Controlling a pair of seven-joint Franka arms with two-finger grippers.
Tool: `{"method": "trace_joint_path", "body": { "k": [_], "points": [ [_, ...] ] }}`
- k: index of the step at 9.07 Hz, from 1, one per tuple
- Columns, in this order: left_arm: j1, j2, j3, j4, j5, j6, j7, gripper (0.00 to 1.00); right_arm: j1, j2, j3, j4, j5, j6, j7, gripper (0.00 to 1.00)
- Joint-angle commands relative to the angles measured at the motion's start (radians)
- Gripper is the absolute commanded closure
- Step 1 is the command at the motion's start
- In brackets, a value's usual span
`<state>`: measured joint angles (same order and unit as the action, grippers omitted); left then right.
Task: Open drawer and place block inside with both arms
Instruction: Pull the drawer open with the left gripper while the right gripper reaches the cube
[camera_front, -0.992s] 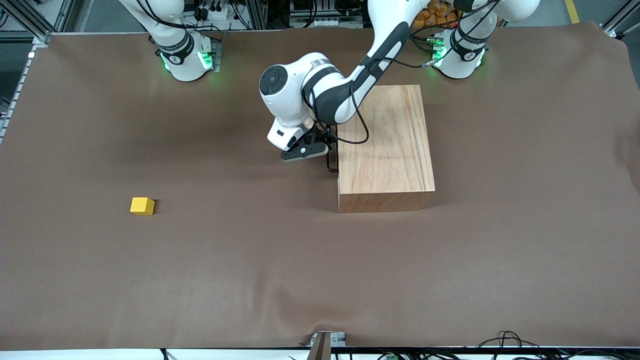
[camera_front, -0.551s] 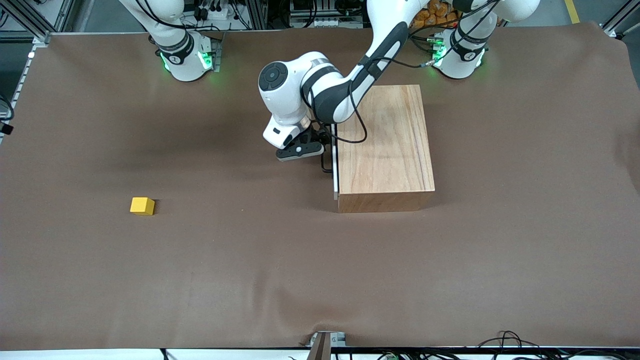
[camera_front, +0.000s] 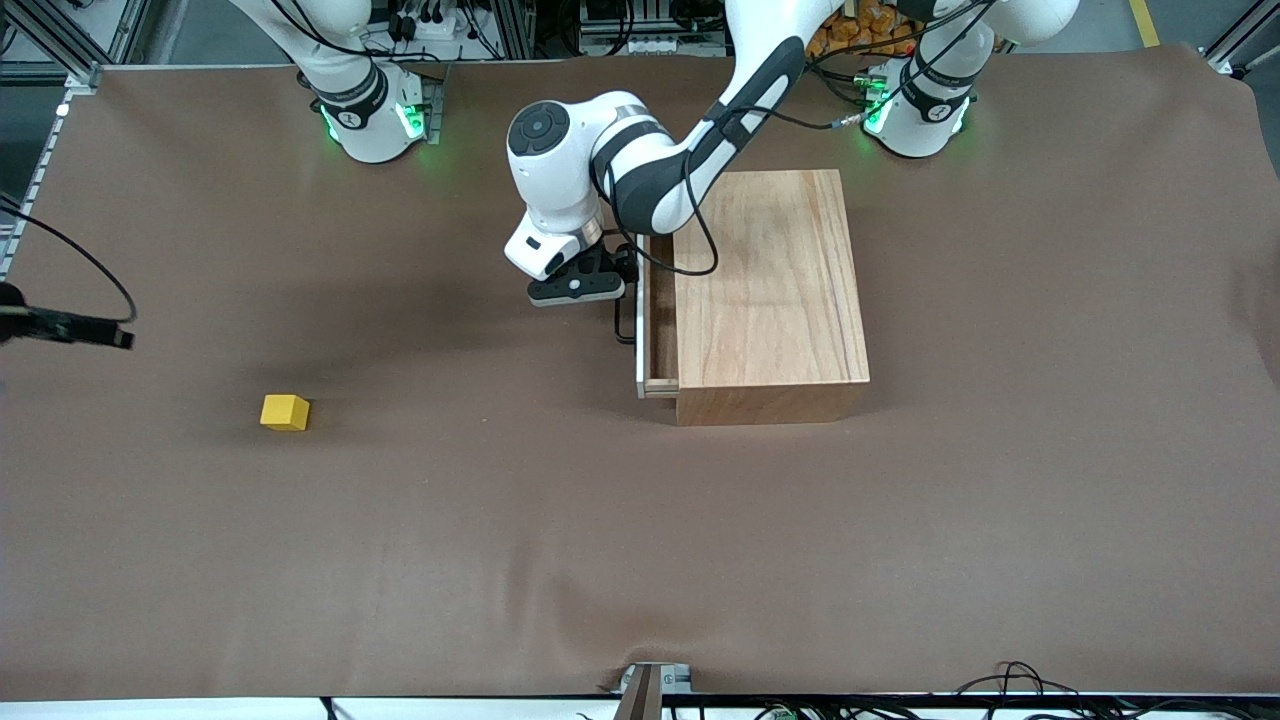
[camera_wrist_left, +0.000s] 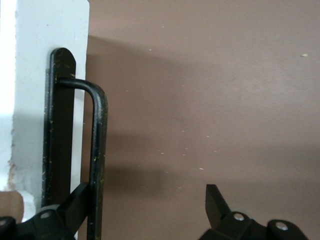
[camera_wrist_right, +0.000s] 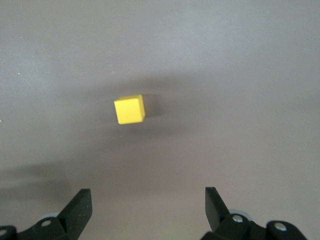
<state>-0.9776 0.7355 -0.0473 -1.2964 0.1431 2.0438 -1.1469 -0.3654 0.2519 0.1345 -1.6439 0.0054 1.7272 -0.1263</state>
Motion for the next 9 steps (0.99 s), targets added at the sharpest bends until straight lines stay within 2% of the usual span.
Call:
{"method": "trace_joint_path", "body": {
  "k": [1, 3, 4, 6, 9],
  "points": [
    [-0.019, 0.022, 0.001, 0.028, -0.023, 0.022, -0.011, 0.0, 0.045, 0.024, -0.004, -0.101, -0.002, 0.155, -0.009, 0.0],
    [-0.026, 0.045, 0.001, 0.028, -0.022, 0.056, -0.01, 0.0, 0.091, 0.027, -0.004, -0.218, -0.008, 0.326, -0.007, 0.0],
    [-0.026, 0.048, 0.001, 0.029, -0.022, 0.067, -0.007, 0.0, 0.097, 0.029, -0.006, -0.25, -0.045, 0.38, -0.007, 0.0],
    [-0.027, 0.051, -0.017, 0.029, -0.023, 0.114, -0.011, 0.0, 0.085, 0.094, -0.006, -0.249, -0.11, 0.403, -0.003, 0.0],
    [-0.053, 0.064, -0.017, 0.031, -0.023, 0.183, -0.011, 0.0, 0.1, 0.165, -0.004, -0.246, -0.11, 0.46, 0.004, 0.0]
  ]
}}
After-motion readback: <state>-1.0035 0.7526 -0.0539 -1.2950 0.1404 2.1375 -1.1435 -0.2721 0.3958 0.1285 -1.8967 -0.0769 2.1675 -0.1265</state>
